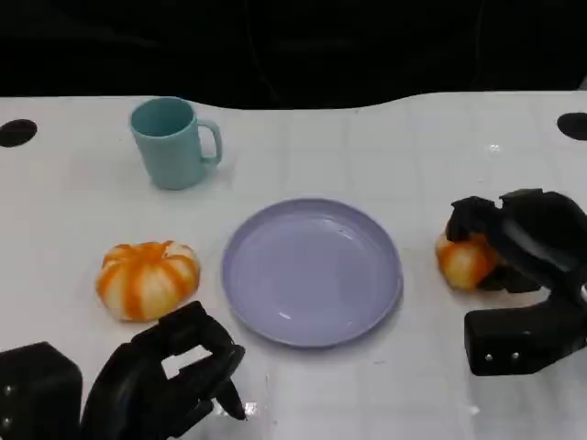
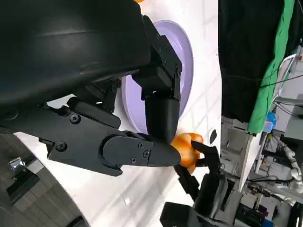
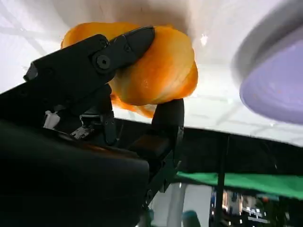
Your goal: Grasp the bread from the table and place it into the plate.
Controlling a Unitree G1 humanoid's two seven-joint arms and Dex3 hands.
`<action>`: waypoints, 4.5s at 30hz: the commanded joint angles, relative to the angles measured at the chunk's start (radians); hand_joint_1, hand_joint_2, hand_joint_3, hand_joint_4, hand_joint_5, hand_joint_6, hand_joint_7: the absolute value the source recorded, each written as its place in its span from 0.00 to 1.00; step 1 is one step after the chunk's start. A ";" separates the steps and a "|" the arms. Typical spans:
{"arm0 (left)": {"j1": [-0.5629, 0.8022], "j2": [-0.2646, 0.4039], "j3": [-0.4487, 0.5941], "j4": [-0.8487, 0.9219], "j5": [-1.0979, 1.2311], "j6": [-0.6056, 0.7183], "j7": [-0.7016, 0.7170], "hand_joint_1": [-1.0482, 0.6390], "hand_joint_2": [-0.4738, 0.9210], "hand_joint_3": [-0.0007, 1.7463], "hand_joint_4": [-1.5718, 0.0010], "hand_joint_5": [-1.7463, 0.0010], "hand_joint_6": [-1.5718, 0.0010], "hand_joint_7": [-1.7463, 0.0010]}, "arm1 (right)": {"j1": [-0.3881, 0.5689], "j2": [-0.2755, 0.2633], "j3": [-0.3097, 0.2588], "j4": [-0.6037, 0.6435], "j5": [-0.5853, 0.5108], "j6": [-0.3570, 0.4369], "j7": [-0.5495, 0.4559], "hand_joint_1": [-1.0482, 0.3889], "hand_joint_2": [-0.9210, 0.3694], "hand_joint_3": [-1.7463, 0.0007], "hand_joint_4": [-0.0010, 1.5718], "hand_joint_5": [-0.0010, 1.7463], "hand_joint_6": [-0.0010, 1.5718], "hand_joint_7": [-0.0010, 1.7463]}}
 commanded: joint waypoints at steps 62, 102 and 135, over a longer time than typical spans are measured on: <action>0.003 0.005 -0.006 0.001 0.011 -0.015 0.010 0.29 1.00 0.16 0.53 0.00 0.59 0.10 | -0.061 0.208 -0.031 -0.152 0.185 -0.214 0.374 0.34 0.00 0.90 0.25 0.22 0.33 0.00; 0.002 -0.001 -0.006 0.000 0.009 -0.010 0.012 0.29 1.00 0.17 0.53 0.00 0.59 0.10 | 0.417 -0.004 -0.317 -0.798 0.532 -0.157 0.683 0.43 0.00 0.93 0.45 0.62 0.59 0.19; 0.005 0.004 0.006 -0.019 0.004 0.005 0.020 0.27 1.00 0.16 0.53 0.00 0.60 0.08 | 0.736 0.047 -0.448 -1.047 0.919 0.155 0.959 0.49 0.00 0.82 0.53 1.00 0.37 1.00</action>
